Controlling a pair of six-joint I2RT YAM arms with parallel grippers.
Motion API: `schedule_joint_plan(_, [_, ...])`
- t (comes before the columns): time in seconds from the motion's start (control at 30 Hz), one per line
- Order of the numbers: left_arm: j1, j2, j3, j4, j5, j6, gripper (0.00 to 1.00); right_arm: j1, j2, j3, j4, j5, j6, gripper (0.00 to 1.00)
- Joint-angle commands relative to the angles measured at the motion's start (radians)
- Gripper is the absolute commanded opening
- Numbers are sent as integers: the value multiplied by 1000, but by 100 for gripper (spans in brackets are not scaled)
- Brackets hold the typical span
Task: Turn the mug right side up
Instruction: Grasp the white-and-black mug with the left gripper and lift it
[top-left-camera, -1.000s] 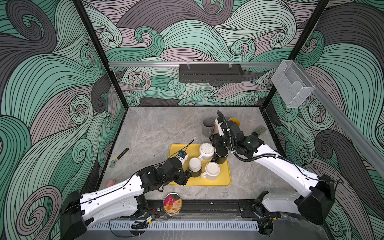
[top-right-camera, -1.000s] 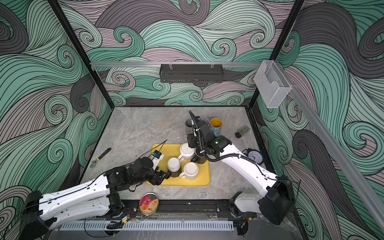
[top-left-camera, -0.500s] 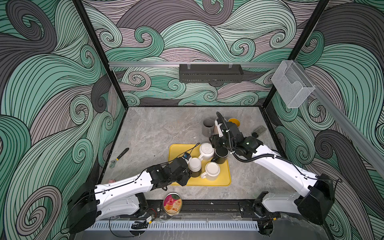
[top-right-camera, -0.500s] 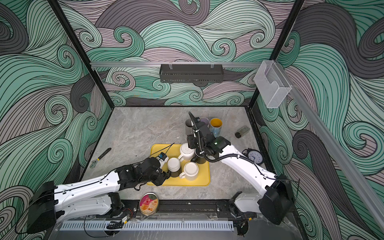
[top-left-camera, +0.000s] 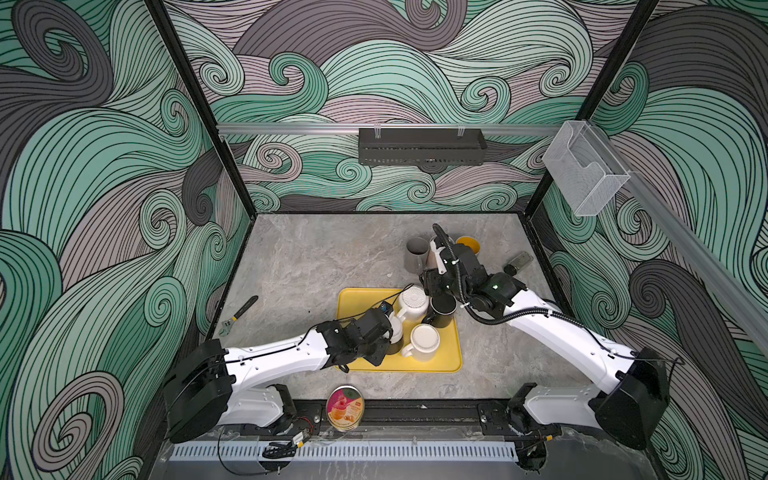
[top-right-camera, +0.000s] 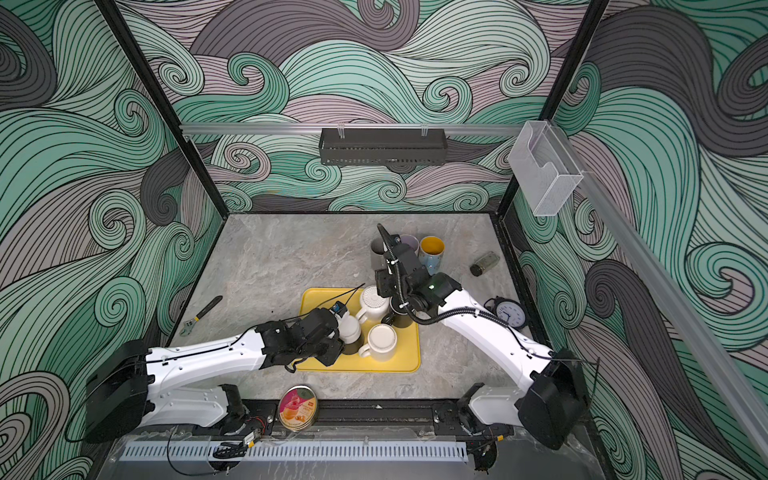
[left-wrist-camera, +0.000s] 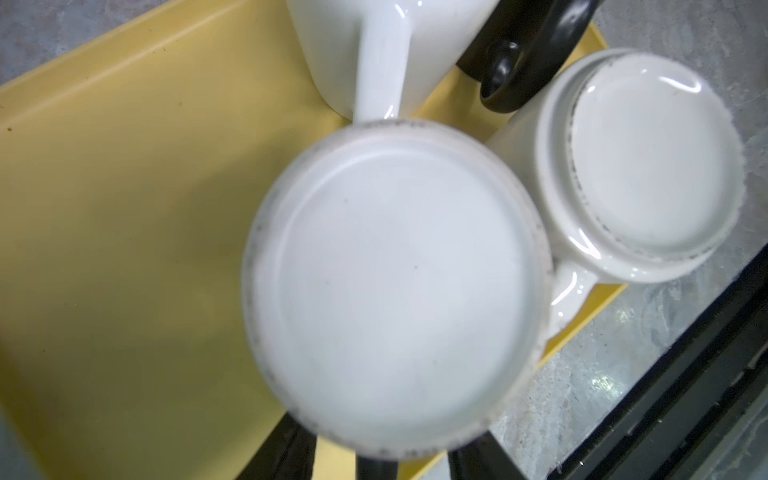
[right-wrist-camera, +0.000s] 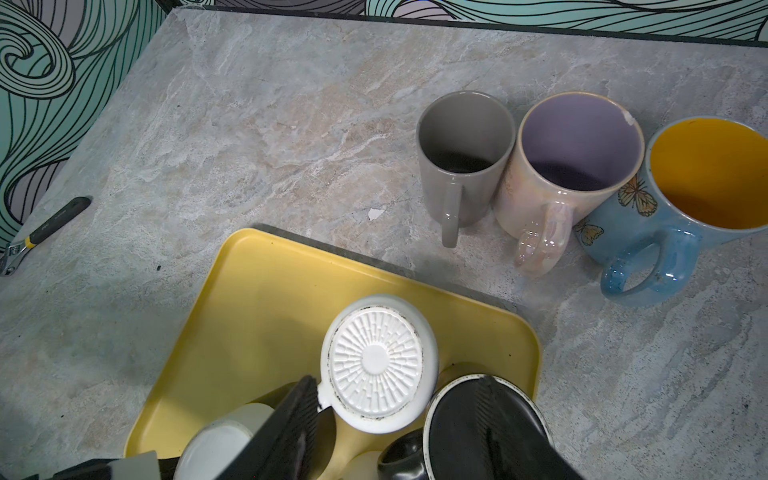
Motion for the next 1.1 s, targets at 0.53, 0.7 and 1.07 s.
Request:
schedule_joint_plan(0.53, [-4,122,70,-3,-51,17,34,-1,-5,-13,3,19,-14,62])
schedule_joint_plan(0.7, [-4,124,89,-33,-94,14,16,-1,-6,-19,11,15,-11,62])
schedule_joint_plan(1.07, [-11,2,90,-108,-146,0,0,1,-5,-9,12,-26,7,61])
